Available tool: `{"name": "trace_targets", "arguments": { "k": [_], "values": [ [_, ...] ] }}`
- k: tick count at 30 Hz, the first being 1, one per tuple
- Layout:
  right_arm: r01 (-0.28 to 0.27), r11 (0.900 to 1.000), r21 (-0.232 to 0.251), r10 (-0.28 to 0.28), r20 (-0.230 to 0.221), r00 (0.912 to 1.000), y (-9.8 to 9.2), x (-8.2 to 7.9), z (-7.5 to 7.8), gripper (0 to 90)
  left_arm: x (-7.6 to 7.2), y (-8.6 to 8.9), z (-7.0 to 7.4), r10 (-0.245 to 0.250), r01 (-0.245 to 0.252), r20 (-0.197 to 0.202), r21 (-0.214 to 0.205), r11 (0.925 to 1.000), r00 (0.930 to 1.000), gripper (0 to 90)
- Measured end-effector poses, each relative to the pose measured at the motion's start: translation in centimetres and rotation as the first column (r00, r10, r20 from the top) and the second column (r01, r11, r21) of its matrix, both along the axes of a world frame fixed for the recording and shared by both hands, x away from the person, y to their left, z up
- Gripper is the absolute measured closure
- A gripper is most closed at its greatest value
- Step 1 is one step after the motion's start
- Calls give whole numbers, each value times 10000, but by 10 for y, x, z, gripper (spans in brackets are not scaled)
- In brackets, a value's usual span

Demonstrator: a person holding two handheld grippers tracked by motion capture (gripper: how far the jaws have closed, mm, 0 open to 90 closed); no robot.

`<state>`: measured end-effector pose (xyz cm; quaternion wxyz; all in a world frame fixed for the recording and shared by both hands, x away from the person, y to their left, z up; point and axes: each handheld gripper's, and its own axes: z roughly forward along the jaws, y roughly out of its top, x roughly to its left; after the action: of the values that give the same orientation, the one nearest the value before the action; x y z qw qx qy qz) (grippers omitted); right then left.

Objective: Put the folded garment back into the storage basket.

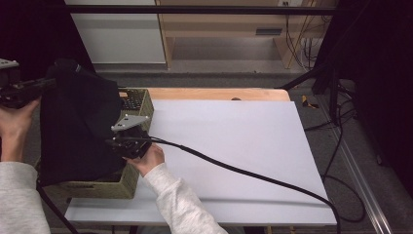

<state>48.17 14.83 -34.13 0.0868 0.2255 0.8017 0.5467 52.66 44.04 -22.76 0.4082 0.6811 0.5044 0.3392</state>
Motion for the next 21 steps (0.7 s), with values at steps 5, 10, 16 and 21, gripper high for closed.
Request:
{"name": "trace_targets", "arguments": {
  "k": [5,10,16,21],
  "values": [
    [119,9999,-122,-121,-127,9998,3,2,-10,742,10,1,-14,-16,15,-162,-21,10000,9999,813],
    [242,9994,-244,-248,-221,9994,7,4,-21,742,20,-3,-24,-50,53,-309,85,9999,9995,813],
    [409,9988,-259,-418,-354,9985,11,6,-29,742,32,-7,-35,52,-45,-401,187,9998,9992,813],
    [597,9979,-258,-607,-381,9974,13,9,-36,741,44,-9,-43,231,-217,-499,297,9993,9985,812]
  ]
}}
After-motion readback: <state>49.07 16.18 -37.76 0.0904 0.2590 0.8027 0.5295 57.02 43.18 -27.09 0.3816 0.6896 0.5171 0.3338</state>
